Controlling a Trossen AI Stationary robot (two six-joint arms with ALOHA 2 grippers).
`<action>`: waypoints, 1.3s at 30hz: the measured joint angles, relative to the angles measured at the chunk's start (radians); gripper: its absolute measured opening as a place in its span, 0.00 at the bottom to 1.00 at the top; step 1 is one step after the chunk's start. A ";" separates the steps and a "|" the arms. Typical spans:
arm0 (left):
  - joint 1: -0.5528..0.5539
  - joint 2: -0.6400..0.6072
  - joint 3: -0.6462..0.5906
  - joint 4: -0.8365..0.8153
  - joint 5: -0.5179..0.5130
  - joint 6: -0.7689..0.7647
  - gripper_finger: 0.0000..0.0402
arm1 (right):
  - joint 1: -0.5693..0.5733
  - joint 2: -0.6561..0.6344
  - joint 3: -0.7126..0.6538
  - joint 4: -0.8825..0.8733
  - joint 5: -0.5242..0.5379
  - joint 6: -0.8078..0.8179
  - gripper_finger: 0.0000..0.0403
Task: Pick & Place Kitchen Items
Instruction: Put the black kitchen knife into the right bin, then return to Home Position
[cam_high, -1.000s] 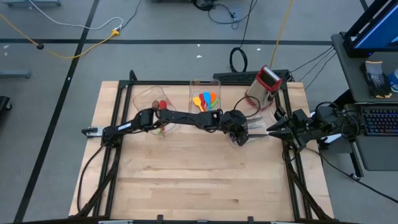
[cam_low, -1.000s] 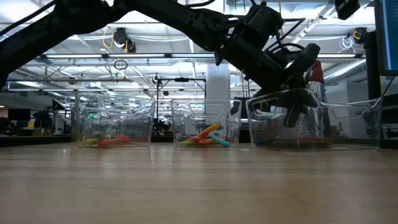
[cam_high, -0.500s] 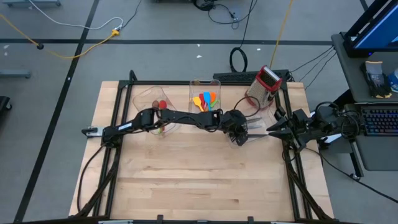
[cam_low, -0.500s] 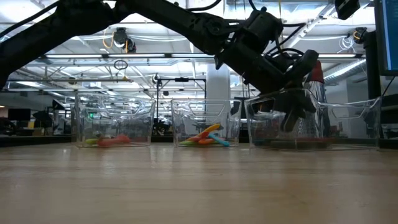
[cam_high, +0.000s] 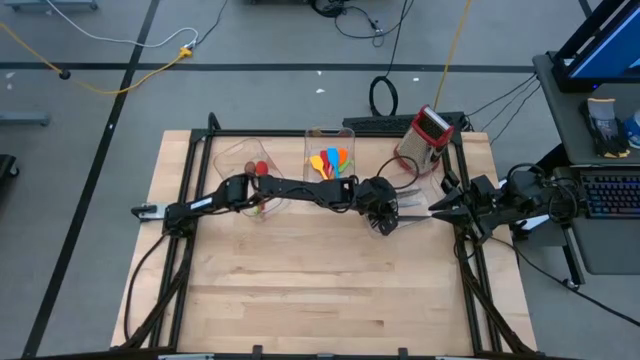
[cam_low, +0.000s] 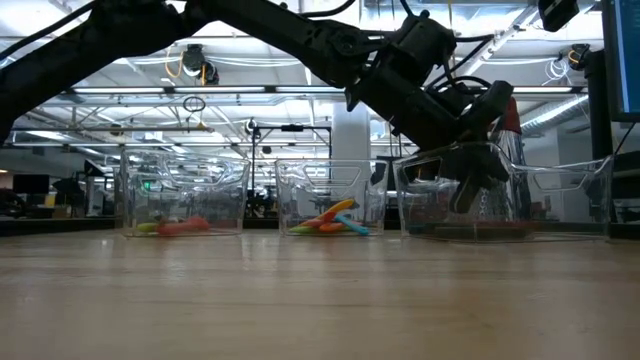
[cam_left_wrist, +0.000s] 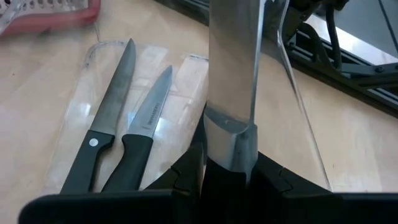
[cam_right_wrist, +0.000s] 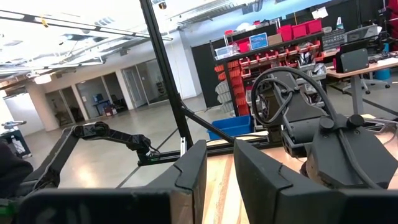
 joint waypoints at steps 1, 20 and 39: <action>0.000 0.000 0.000 0.000 0.000 0.007 0.21 | 0.000 0.000 0.000 0.000 0.000 0.000 0.18; 0.009 -0.004 0.000 0.021 -0.019 0.023 0.50 | 0.000 0.000 0.000 0.000 0.000 0.000 0.18; 0.091 -0.205 0.057 -0.185 0.026 0.078 0.51 | 0.000 -0.004 0.001 -0.028 0.000 0.003 0.18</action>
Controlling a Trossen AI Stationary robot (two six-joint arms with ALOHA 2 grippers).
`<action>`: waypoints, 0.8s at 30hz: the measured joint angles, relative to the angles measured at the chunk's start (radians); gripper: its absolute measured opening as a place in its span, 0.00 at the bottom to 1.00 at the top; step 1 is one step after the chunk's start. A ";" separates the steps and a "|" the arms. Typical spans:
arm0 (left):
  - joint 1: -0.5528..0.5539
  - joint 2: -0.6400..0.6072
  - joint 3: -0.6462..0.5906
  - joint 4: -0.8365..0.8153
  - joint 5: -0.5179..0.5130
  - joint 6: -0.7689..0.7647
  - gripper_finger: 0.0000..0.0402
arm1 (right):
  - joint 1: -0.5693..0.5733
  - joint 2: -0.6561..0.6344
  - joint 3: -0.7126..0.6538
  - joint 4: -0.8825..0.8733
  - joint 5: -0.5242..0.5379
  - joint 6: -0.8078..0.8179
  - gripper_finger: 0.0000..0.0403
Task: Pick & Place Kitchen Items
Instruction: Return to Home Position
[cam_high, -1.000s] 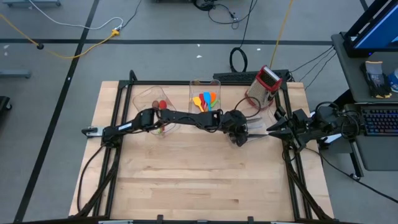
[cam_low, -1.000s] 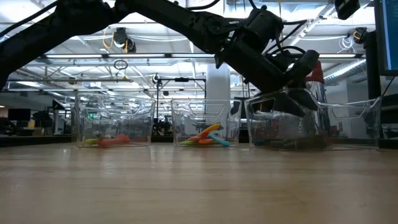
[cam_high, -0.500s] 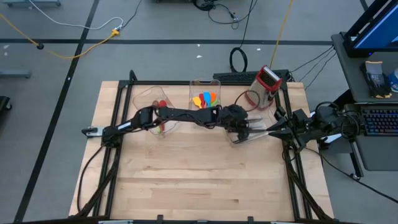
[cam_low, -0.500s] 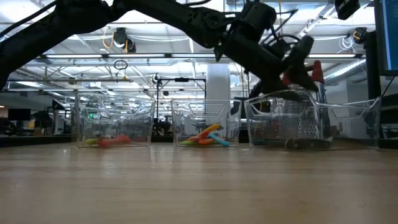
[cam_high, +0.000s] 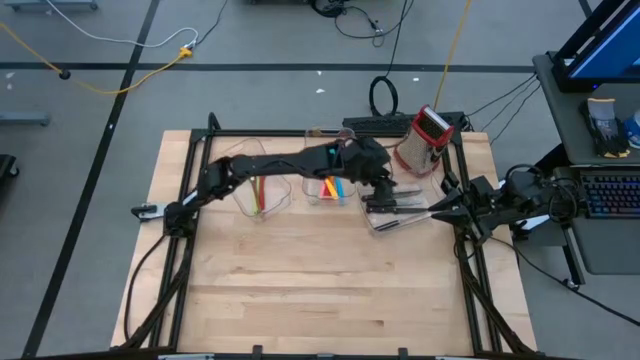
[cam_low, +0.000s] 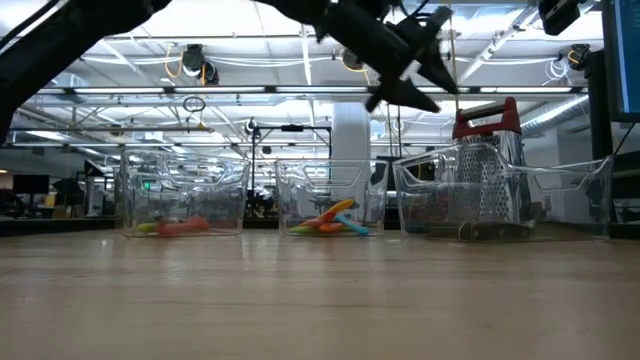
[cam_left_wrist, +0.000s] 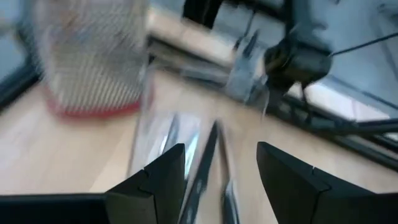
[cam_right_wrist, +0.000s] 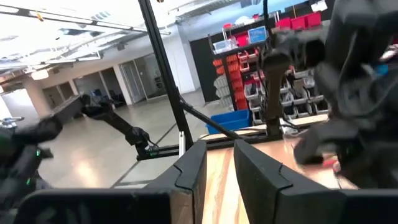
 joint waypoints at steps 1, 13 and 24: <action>0.006 -0.019 0.000 -0.057 -0.003 -0.024 0.51 | 0.000 -0.001 0.000 -0.005 0.000 0.000 0.18; -0.009 -0.147 -0.001 -0.414 -0.036 -0.024 0.51 | 0.000 0.001 0.000 -0.104 0.000 0.003 0.18; -0.053 -0.256 -0.040 -0.501 -0.048 0.058 0.51 | 0.000 -0.001 0.000 -0.099 -0.001 0.003 0.18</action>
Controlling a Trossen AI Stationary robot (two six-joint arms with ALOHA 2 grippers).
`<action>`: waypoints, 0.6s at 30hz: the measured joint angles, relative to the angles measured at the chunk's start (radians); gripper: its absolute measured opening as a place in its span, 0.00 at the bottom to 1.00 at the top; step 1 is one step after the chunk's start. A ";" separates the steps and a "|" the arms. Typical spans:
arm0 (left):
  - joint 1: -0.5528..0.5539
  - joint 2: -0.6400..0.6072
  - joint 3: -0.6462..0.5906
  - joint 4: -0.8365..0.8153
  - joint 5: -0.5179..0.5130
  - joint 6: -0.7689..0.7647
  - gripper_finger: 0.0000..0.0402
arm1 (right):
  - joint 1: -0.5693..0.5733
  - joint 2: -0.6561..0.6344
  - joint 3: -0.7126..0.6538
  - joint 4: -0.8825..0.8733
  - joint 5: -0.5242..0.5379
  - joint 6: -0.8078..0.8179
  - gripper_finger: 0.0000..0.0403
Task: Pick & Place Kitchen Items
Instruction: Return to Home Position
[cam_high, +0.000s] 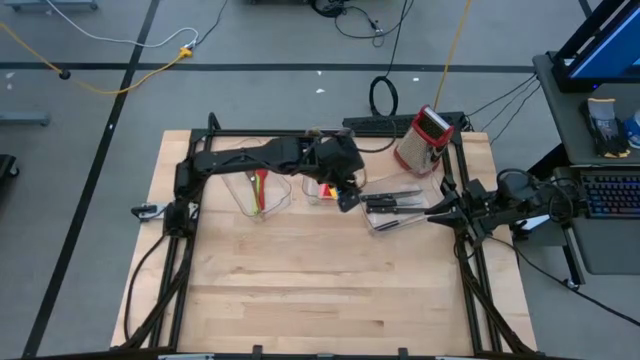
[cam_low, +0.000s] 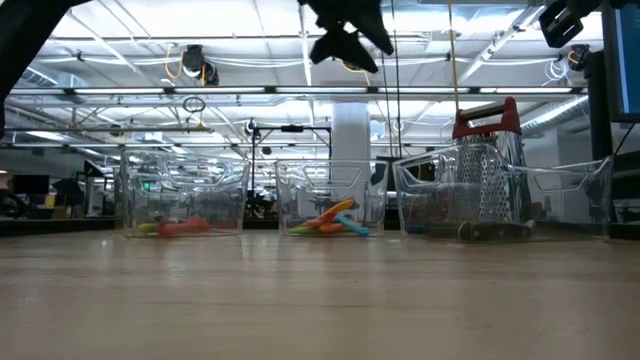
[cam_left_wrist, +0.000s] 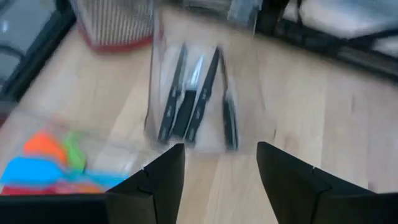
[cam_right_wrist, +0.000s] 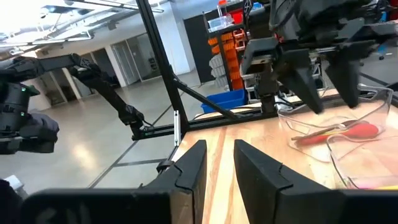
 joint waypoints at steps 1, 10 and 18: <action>-0.003 -0.008 -0.016 -0.001 -0.004 0.000 0.51 | 0.000 0.000 0.000 -0.002 0.000 0.000 0.18; -0.060 -0.211 -0.368 0.226 -0.103 -0.089 0.52 | 0.000 0.004 0.000 -0.014 0.000 0.005 0.18; -0.101 -0.550 -0.842 0.518 -0.189 -0.178 0.52 | 0.000 0.004 0.000 -0.021 0.000 0.005 0.18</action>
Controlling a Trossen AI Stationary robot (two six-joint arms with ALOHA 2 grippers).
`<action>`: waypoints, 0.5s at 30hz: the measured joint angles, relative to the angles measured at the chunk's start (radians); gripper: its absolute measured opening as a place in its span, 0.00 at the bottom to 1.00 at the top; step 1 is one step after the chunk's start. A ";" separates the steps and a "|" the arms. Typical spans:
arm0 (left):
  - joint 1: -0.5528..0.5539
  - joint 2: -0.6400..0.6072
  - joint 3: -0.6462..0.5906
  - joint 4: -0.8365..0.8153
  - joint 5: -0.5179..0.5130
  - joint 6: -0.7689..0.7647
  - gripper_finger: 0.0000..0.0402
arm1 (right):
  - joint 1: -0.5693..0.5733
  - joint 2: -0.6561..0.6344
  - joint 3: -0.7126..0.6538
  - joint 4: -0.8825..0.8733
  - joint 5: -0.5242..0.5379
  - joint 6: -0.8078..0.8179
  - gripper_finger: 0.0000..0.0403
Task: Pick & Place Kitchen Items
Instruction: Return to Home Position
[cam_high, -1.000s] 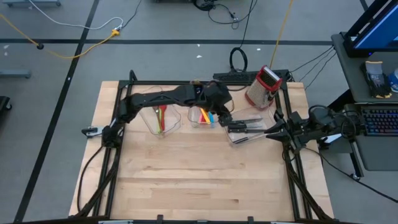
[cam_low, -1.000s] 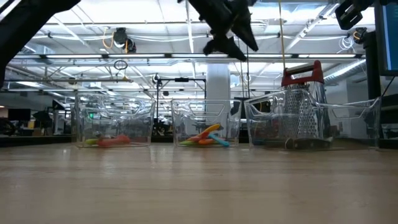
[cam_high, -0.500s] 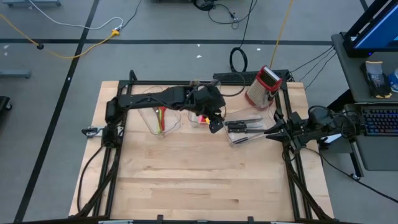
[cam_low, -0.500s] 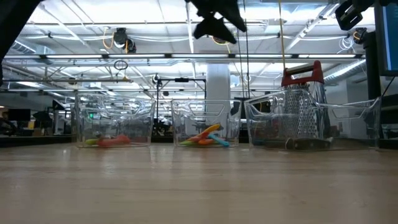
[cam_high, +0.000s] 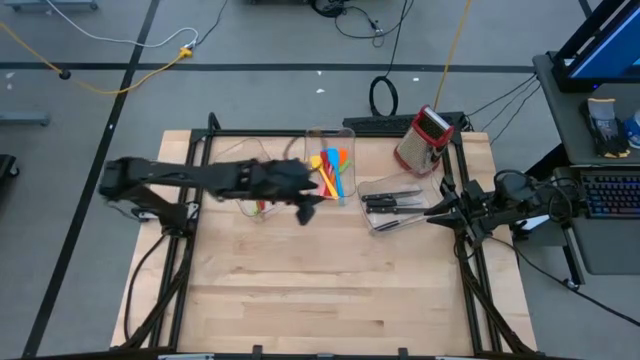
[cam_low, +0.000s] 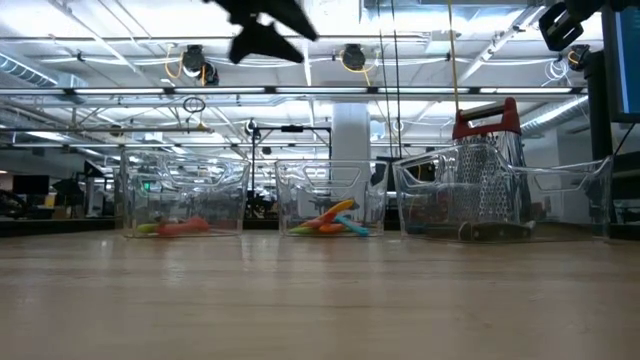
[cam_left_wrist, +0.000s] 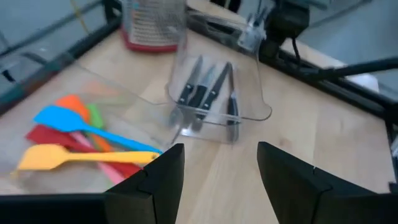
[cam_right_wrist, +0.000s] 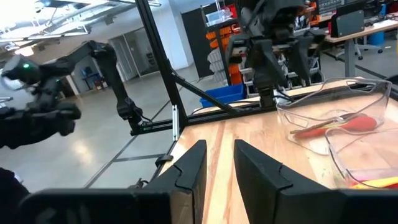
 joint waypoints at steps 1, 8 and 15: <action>-0.006 -0.045 -0.047 0.019 -0.022 -0.005 0.52 | 0.000 0.000 0.000 -0.001 0.000 0.000 0.18; -0.037 -0.336 -0.286 0.061 -0.079 -0.002 0.52 | 0.000 0.000 0.000 -0.007 0.000 0.000 0.18; -0.037 -0.635 -0.515 0.118 -0.098 0.010 0.52 | 0.000 0.000 0.000 -0.007 0.000 0.000 0.18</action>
